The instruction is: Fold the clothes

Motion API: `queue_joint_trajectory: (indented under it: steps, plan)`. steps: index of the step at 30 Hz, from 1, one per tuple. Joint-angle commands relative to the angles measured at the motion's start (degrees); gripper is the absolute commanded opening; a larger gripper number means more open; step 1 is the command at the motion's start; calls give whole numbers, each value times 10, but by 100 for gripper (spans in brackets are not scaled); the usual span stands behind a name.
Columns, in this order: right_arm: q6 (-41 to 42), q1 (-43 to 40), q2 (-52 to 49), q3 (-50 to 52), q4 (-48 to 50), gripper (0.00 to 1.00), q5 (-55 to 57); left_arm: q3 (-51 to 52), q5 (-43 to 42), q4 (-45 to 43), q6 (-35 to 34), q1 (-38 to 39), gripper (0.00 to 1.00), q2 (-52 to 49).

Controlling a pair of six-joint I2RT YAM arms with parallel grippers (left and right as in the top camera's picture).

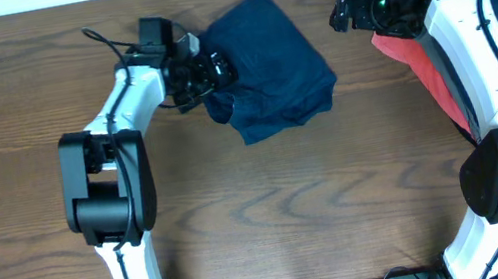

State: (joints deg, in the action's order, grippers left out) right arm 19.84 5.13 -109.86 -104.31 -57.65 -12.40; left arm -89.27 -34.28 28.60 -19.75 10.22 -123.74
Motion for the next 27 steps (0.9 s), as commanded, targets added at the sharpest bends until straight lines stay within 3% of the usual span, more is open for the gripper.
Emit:
queue_joint_trajectory:
  steps: [1,18,21,25,27]
  plan:
    - [-13,2,1,-3,-3,99,2,-1,3,-7,-5,15,98,-14]
    - [-17,3,1,-3,-19,99,2,-1,65,-9,-16,33,99,-70]
    - [-17,5,1,-3,-19,99,2,-1,65,-13,-16,42,88,-86]
    - [-17,5,1,-3,-19,99,2,-1,83,-16,-29,49,55,-90]
    - [-17,5,1,-3,-19,99,2,-1,104,-15,-51,50,43,-90]
